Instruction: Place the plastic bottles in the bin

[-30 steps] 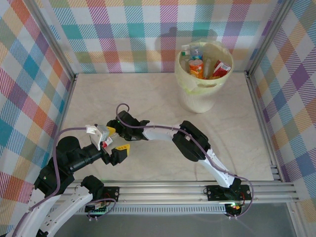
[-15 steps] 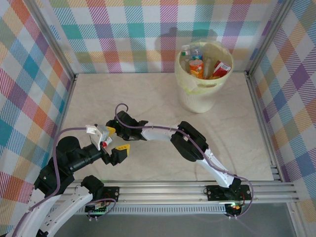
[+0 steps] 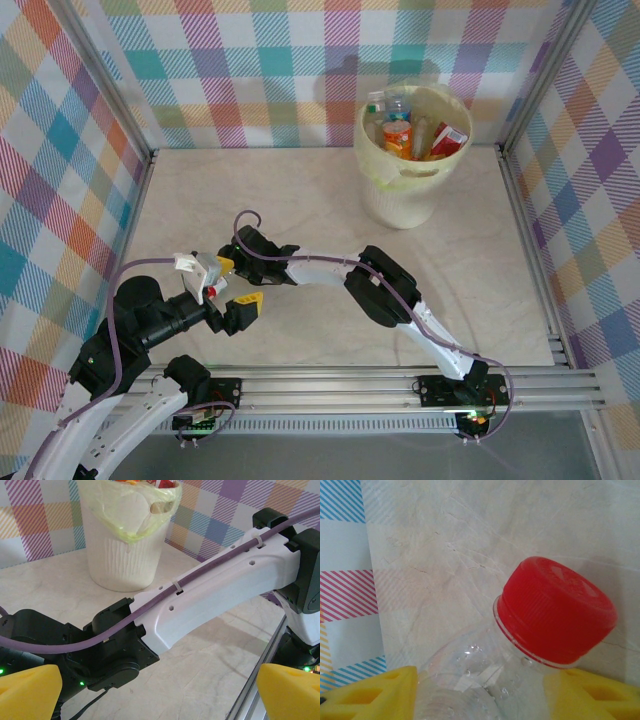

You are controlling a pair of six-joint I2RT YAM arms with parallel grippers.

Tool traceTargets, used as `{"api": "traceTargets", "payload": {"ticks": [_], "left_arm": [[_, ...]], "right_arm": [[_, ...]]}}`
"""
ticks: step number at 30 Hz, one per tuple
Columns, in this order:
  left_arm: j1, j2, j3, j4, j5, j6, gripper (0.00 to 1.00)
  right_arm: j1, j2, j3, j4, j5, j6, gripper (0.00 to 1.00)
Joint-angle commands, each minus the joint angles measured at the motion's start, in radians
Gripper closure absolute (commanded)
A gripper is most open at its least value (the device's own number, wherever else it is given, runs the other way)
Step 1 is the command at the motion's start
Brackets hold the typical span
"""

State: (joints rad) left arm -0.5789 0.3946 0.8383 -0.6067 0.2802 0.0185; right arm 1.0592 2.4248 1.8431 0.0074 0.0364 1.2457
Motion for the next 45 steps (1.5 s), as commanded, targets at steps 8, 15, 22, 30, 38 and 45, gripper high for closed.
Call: {"api": "traceTargets", "payload": {"ticks": [8,15,22,30,38,45], "left_arm": [[0.014,-0.007,-0.002,0.007,0.022,0.002,0.0],[0.014,-0.007,-0.001,0.007,0.022,0.002,0.0],[0.014,-0.009,-0.001,0.01,0.024,0.002,0.0],[0.015,-0.008,-0.002,0.01,0.024,0.003,0.0],[0.016,-0.007,-0.003,0.012,0.027,0.003,0.0],[0.017,-0.004,-0.002,0.01,0.025,0.003,0.0]], "right_arm": [[-0.025,-0.076,-0.094,0.0,0.053,-0.103,0.38],[-0.059,-0.227,-0.211,-0.035,0.112,-0.301,0.39],[-0.105,-0.401,-0.293,-0.133,0.192,-0.512,0.41],[-0.169,-0.556,-0.313,-0.235,0.222,-0.695,0.43],[-0.196,-0.678,-0.277,-0.323,0.329,-0.89,0.43],[-0.2,-0.741,-0.203,-0.342,0.444,-1.066,0.43]]}}
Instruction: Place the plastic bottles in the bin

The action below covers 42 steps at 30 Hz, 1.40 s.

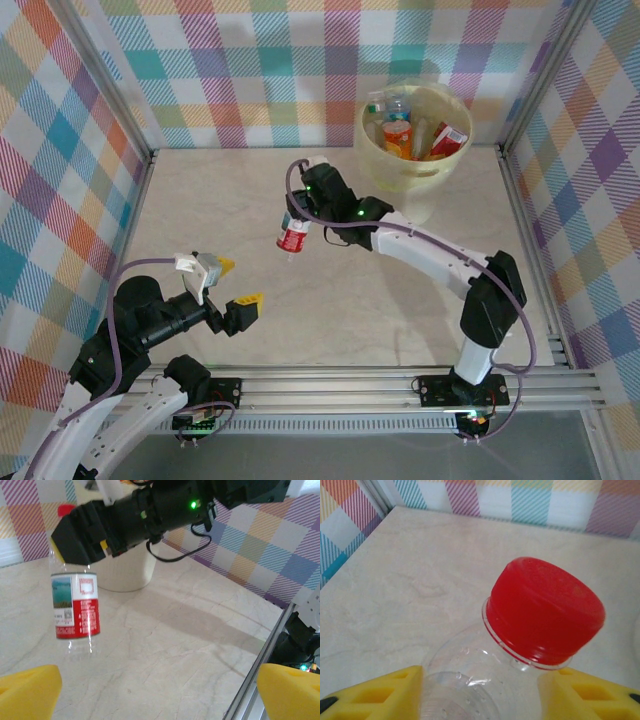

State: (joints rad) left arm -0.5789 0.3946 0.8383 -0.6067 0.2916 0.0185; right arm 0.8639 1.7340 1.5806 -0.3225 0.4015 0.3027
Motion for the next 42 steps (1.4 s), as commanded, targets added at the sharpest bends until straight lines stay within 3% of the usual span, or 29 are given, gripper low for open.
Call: {"api": "traceTargets", "payload": {"ticks": [1,17,35,42], "left_arm": [[0.016,-0.003,-0.002,0.009,0.014,0.003,0.0],[0.016,0.017,-0.002,0.01,0.024,0.002,0.0],[0.016,0.032,-0.002,0.009,0.032,0.002,0.0],[0.016,0.035,-0.003,0.008,0.034,0.001,0.0]], "right_arm": [[-0.006,-0.058,0.073,-0.012,0.096,-0.152,0.43],[-0.127,-0.105,0.305,0.102,0.253,-0.443,0.43],[-0.392,-0.148,0.41,0.236,0.301,-0.485,0.45],[-0.493,-0.063,0.475,0.247,0.355,-0.51,0.45]]}}
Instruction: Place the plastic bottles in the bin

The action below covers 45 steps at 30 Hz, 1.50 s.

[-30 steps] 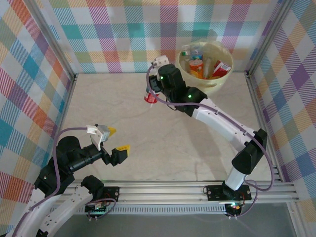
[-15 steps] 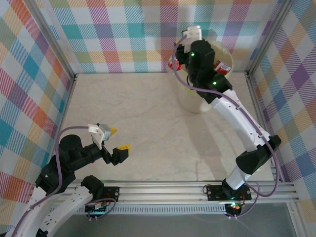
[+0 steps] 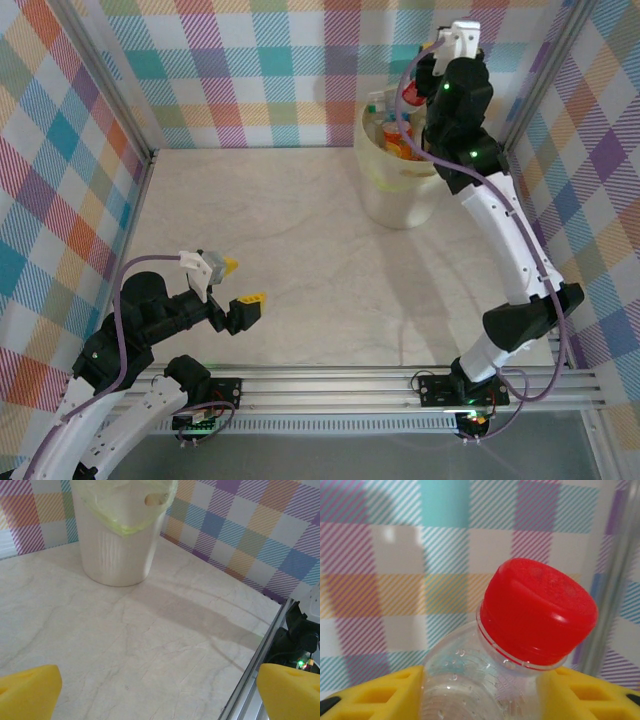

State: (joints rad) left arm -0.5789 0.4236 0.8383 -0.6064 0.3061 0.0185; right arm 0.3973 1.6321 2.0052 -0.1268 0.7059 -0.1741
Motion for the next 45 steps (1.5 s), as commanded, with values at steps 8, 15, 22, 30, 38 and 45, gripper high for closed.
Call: {"api": "traceTargets", "payload": {"ticks": [8,15,22,30,38,45], "left_arm": [[0.016,0.012,-0.001,0.007,0.019,0.001,0.0],[0.016,0.016,-0.001,0.007,0.019,0.003,0.0],[0.016,0.018,-0.002,0.003,0.016,0.003,0.0],[0.016,0.022,0.0,0.002,0.02,0.002,0.0],[0.016,0.026,0.0,0.002,0.022,0.002,0.0],[0.016,0.034,-0.001,0.002,0.028,0.002,0.0]], "right_arm": [[-0.068,0.147,0.105,-0.012,0.061,-0.084,0.44],[-0.075,0.206,0.065,-0.033,0.069,-0.143,0.44],[-0.094,0.247,0.042,-0.027,0.083,-0.151,0.43],[-0.099,0.31,0.065,-0.053,0.083,-0.165,0.41],[-0.098,0.164,-0.123,-0.049,-0.037,-0.067,0.18],[-0.088,0.025,-0.239,-0.076,-0.167,-0.012,0.13]]}}
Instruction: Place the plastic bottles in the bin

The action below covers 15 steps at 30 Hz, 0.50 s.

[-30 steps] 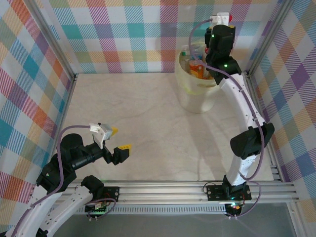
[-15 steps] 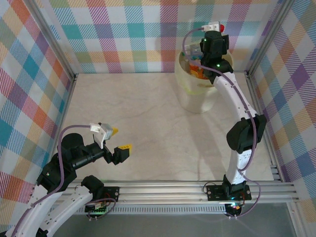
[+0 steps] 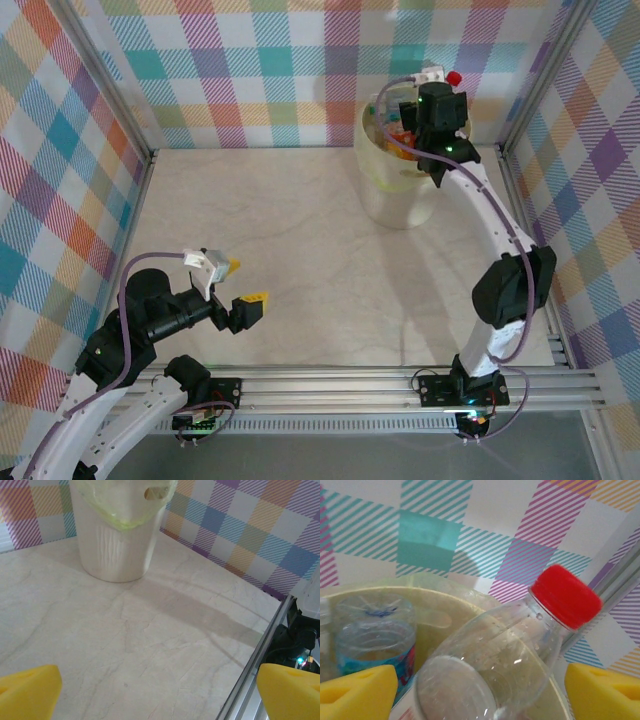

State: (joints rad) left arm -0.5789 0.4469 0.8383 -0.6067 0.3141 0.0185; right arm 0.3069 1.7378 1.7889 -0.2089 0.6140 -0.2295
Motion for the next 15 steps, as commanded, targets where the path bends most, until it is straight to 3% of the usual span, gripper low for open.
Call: {"api": "traceTargets", "payload": {"ticks": [1,7,15], "left_arm": [[0.016,0.011,-0.001,0.004,0.021,0.003,0.0],[0.016,0.023,0.001,0.003,0.026,0.002,0.0],[0.016,0.03,0.002,0.004,0.028,0.002,0.0]], "right_arm": [[0.002,-0.1,-0.031,-0.002,-0.098,0.051,0.12],[0.0,-0.169,-0.04,-0.033,-0.133,0.09,0.09],[-0.017,-0.065,0.155,-0.247,-0.126,0.226,0.08]]}}
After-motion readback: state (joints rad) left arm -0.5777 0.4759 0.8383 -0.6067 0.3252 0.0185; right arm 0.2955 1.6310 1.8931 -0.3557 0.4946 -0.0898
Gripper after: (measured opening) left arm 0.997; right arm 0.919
